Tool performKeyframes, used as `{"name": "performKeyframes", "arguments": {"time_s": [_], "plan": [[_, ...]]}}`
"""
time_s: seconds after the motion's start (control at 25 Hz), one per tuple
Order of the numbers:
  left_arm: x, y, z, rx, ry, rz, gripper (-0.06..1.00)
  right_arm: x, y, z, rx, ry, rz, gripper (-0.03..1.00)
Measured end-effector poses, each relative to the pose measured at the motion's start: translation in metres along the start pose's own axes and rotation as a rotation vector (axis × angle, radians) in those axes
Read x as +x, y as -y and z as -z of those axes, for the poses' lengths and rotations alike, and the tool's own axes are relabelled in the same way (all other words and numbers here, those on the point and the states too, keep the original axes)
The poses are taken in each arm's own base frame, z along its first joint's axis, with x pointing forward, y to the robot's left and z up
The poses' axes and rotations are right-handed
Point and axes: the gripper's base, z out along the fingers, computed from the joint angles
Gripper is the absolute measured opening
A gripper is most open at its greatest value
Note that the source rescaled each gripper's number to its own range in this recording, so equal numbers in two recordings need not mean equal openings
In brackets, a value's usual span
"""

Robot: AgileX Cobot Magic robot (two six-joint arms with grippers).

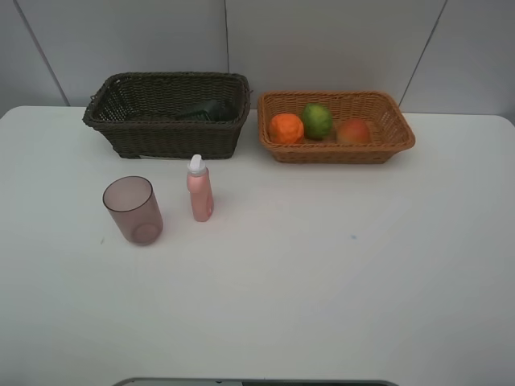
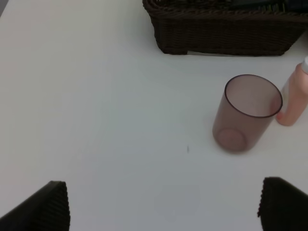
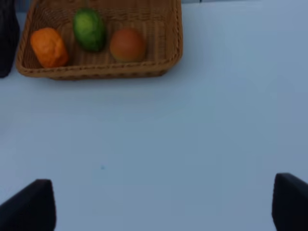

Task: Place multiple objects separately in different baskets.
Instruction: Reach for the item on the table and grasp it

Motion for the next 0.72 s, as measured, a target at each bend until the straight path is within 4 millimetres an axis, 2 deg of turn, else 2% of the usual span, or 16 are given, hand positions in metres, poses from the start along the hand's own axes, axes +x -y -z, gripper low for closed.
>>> {"name": "performKeyframes", "arguments": {"time_s": [0.08,0.2,0.52,0.72], "plan": [[0.000,0.000,0.000,0.000,0.000,0.000,1.00,0.009,0.000,0.013,-0.016,0.054,0.002,1.00],[0.000,0.000,0.000,0.000,0.000,0.000,1.00,0.021,0.001,0.020,-0.025,0.092,0.013,1.00],[0.000,0.000,0.000,0.000,0.000,0.000,1.00,0.053,-0.003,0.001,-0.074,0.024,0.000,1.00],[0.000,0.000,0.000,0.000,0.000,0.000,1.00,0.074,0.000,0.001,-0.069,0.085,0.029,1.00]]}}
